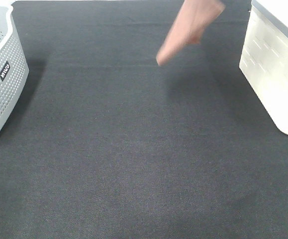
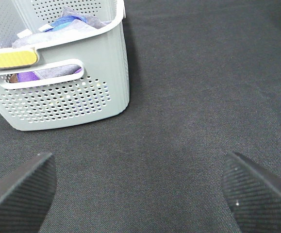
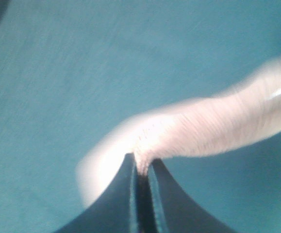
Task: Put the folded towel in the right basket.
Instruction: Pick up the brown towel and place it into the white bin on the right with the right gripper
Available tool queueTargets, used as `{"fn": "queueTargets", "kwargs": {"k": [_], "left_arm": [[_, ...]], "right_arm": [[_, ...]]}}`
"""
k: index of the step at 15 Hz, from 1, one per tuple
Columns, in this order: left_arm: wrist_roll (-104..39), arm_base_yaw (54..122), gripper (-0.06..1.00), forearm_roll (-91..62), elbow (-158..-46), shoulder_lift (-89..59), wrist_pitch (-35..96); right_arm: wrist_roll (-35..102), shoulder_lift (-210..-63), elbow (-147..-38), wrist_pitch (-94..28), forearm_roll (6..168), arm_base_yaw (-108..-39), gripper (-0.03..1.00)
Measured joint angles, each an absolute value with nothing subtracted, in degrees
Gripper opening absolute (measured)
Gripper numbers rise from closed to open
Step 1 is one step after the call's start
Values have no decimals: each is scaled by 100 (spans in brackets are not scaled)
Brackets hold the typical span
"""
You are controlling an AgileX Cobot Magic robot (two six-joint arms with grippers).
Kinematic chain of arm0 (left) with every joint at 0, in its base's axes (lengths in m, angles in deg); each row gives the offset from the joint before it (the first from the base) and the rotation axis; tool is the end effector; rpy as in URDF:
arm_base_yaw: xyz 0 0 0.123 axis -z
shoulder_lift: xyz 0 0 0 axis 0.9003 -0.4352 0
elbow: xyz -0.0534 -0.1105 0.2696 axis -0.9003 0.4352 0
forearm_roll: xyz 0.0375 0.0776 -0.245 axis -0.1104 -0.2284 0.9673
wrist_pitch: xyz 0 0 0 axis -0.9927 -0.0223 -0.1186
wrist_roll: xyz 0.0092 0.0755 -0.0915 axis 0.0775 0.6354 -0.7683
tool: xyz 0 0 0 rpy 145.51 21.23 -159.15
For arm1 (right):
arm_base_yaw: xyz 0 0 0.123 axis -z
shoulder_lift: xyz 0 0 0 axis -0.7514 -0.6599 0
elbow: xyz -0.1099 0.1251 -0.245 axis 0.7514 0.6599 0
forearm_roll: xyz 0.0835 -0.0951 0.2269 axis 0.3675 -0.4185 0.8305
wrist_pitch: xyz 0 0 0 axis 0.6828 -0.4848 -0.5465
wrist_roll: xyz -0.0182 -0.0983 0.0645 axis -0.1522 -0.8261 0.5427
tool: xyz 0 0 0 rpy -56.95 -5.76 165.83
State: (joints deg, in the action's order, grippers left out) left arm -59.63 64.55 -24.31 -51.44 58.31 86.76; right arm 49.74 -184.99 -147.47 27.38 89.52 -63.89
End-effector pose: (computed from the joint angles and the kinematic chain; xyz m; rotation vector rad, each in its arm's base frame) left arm 0.0143 -0.0065 0.2719 0.1256 2.0203 -0.0051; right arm 0.4771 0.1508 0.3648 -0.4598 2.4177 0.3086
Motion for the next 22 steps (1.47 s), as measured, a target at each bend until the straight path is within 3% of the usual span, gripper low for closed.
{"fn": "queueTargets", "kwargs": {"k": [5,15,20,22], "left_arm": [[-5963,6455,87,-2431,-5144,5831,8676],[-5963,6455,87,-2431,-5144,5831,8676],[-5963,6455,87,-2431,-5144,5831,8676],[-5963,6455,87,-2431,-5144,5831,8676]], "right_arm": [[4985,-17885,-14747,2744,8626,-6137,0],[4985,-17662,-14248,2744,9290,-3501,0],[4996,-18132,-13606,2756,9244,-3221,0],[5123,-18350,-13578,2778,9124,-3221,10]]}}
